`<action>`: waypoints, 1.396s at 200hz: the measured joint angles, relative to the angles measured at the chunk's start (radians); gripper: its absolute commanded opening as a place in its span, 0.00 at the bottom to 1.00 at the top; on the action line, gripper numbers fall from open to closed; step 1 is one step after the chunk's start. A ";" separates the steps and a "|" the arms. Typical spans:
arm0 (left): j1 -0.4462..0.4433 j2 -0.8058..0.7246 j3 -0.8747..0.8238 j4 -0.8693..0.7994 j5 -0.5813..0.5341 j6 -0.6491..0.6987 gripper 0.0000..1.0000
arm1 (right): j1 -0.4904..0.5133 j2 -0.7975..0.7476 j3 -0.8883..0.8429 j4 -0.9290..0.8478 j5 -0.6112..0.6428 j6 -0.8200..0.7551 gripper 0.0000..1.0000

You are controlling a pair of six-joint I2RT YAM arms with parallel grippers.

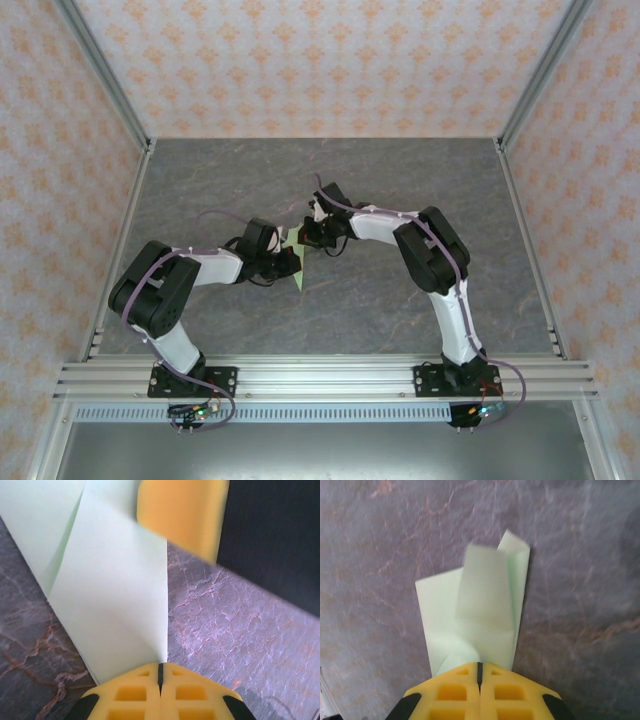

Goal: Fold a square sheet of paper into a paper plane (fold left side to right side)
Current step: Fold the wing for the fifth time at the center of the table.

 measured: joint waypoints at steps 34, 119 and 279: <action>0.000 0.000 0.000 0.008 -0.010 0.000 0.00 | -0.008 0.030 0.054 -0.038 -0.013 -0.019 0.00; 0.000 0.000 0.000 0.016 -0.030 0.000 0.00 | -0.050 0.119 0.212 -0.114 -0.035 -0.064 0.00; 0.000 -0.016 -0.001 -0.010 -0.030 -0.003 0.00 | -0.130 -0.023 0.111 -0.095 -0.011 -0.081 0.00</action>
